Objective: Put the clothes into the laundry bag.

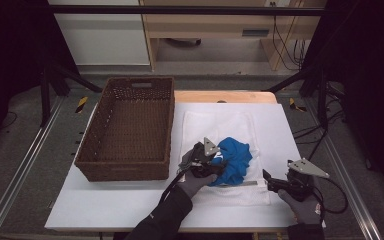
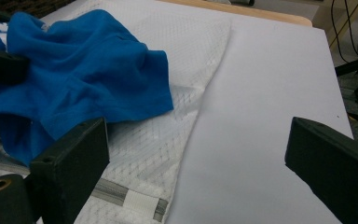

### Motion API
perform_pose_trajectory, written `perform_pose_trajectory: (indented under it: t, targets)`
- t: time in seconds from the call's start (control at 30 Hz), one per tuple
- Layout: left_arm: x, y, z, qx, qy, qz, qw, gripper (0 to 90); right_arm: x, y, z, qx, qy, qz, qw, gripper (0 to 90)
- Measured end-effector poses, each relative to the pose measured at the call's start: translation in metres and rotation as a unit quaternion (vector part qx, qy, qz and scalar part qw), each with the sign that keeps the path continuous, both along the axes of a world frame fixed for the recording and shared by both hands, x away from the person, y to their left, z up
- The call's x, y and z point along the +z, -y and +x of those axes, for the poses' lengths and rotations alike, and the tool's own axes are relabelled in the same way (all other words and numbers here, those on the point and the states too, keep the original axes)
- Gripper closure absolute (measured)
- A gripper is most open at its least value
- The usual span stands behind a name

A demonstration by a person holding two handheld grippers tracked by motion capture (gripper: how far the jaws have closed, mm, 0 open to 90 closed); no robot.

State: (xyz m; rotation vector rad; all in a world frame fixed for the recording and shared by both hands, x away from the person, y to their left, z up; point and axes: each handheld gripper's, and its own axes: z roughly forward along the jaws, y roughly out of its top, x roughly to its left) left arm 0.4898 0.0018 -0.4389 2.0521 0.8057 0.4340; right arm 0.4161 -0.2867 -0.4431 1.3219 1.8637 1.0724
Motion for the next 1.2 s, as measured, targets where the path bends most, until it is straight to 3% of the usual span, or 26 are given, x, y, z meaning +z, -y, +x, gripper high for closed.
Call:
perform_pose_trajectory:
  t: [0.1, 0.3, 0.37, 0.47, 0.53, 0.67, 0.9, 1.2]
  targets:
    - [0.009, -0.012, -0.005, 0.000, 0.012, -0.010, 0.9999, 29.5, 0.002, -0.003, 0.000, 0.003, 0.001, 0.001, 1.0000, 6.5]
    - [0.019, -0.033, -0.016, 0.009, 0.019, -0.001, 0.9998, 28.9, 0.004, -0.014, 0.002, 0.017, 0.004, -0.006, 0.9998, 6.3]
    - [0.020, -0.037, -0.020, 0.013, 0.030, 0.016, 0.9993, 35.7, 0.005, -0.018, 0.002, 0.022, 0.005, -0.007, 0.9997, 6.3]
    - [0.020, -0.045, -0.027, 0.013, 0.041, 0.020, 0.9989, 44.0, 0.009, -0.025, 0.003, 0.031, 0.008, -0.006, 0.9995, 6.0]
    - [0.019, -0.049, -0.032, 0.012, 0.039, 0.007, 0.9991, 50.6, 0.011, -0.031, 0.005, 0.037, 0.007, -0.004, 0.9993, 5.8]
    - [0.017, -0.059, -0.042, 0.023, 0.034, 0.012, 0.9991, 59.5, 0.015, -0.042, 0.010, 0.044, 0.011, -0.004, 0.9990, 5.8]
    - [0.011, -0.075, -0.061, 0.020, 0.023, 0.007, 0.9995, 72.9, 0.017, -0.059, 0.017, 0.055, 0.011, -0.003, 0.9984, 5.9]
    - [-0.008, -0.074, -0.072, 0.017, 0.008, 0.009, 0.9998, 89.7, 0.017, -0.075, 0.028, 0.060, 0.004, -0.002, 0.9982, 4.5]
